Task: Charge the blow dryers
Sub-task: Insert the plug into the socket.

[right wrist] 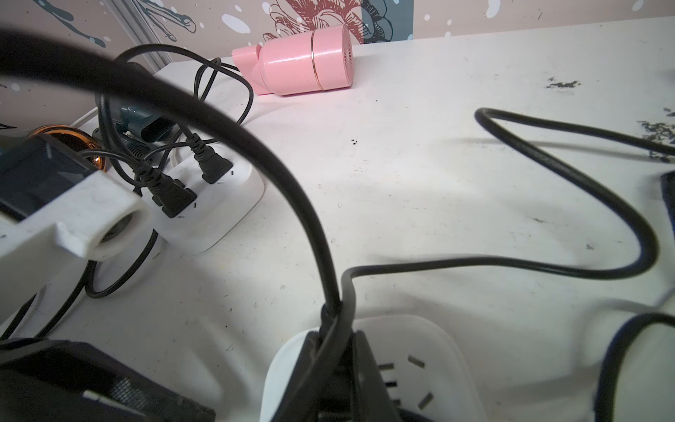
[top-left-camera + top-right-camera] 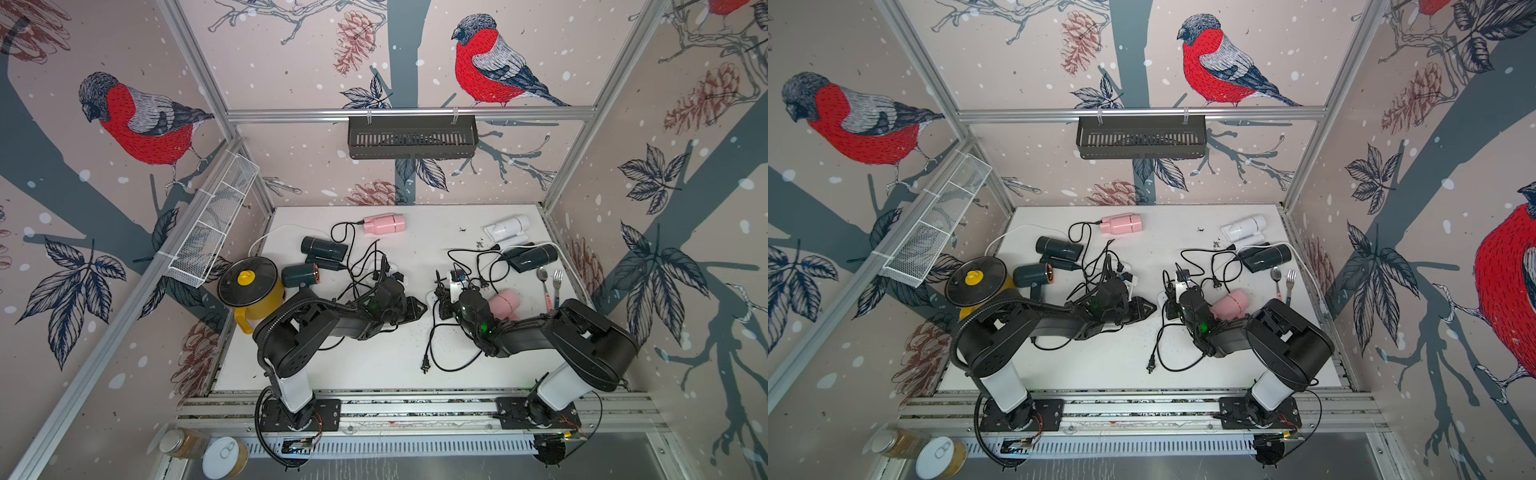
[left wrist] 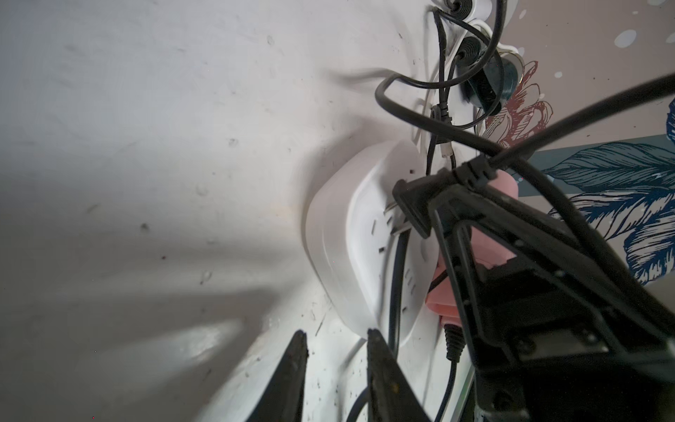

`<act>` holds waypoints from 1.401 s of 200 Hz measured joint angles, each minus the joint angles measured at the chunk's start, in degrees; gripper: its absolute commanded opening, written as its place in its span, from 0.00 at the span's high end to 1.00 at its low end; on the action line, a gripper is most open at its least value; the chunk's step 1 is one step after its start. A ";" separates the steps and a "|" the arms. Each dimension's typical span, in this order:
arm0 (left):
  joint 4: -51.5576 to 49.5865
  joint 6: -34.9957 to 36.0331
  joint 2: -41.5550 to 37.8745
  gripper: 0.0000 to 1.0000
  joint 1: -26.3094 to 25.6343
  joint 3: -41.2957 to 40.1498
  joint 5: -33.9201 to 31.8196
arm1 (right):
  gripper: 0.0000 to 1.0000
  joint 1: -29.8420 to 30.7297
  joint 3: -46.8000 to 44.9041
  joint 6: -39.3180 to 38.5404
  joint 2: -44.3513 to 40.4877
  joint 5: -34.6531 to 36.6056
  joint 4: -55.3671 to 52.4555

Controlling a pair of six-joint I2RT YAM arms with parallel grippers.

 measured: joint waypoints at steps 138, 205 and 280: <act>-3.67 1.31 8.31 0.70 4.98 11.19 -2.99 | 0.78 -1.53 2.97 1.81 6.78 1.05 6.75; -6.71 4.35 7.56 0.70 5.60 12.02 -2.23 | 0.56 -3.52 4.22 1.42 1.57 -3.67 -1.97; -7.28 5.86 2.62 0.70 4.39 10.75 -1.57 | 0.44 -5.29 4.50 0.96 -4.48 -11.17 -11.58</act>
